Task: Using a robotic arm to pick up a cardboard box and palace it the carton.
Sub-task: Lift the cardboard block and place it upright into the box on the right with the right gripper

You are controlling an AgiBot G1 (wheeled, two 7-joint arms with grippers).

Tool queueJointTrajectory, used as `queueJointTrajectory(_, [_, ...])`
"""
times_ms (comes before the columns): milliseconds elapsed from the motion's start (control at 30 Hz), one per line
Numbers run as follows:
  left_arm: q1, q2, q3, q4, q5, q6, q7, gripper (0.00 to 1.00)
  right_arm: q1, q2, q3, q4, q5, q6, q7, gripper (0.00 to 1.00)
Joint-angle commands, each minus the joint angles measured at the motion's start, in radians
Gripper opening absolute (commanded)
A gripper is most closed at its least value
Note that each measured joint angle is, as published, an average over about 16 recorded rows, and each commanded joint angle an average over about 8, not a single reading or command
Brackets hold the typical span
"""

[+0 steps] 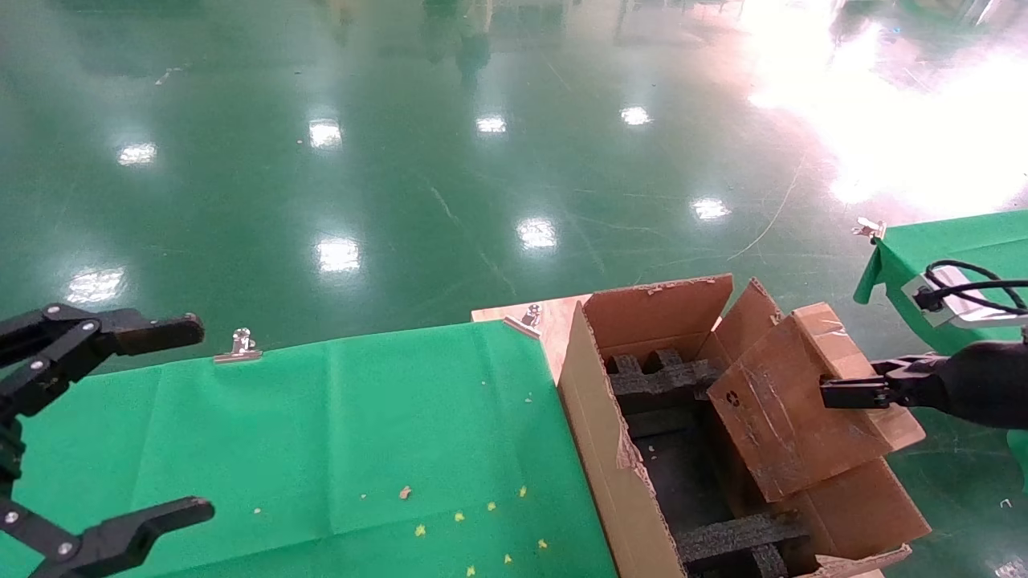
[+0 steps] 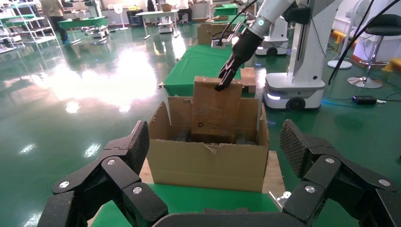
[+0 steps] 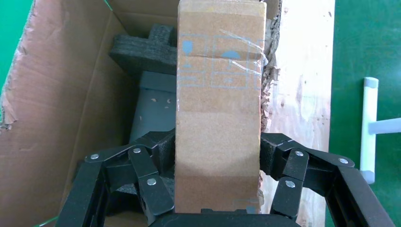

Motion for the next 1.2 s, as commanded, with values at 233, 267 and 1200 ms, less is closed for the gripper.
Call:
queueJointTrajectory(233, [0.0, 0.0, 0.001, 0.0, 0.0, 0.0, 0.0, 1.0, 0.039, 0.033, -0.008, 0.08, -0.098, 0.021, 0.088, 0.0])
queueJointTrajectory(267, [0.0, 0.0, 0.001, 0.0, -0.001, 0.0, 0.0, 1.0, 0.041, 0.034, -0.008, 0.086, -0.103, 0.022, 0.09, 0.0])
queueJointTrajectory(1200, [-0.001, 0.0, 0.002, 0.001, -0.001, 0.0, 0.001, 1.0, -0.084, -0.091, -0.08, 0.067, -0.112, 0.175, 0.299, 0.0])
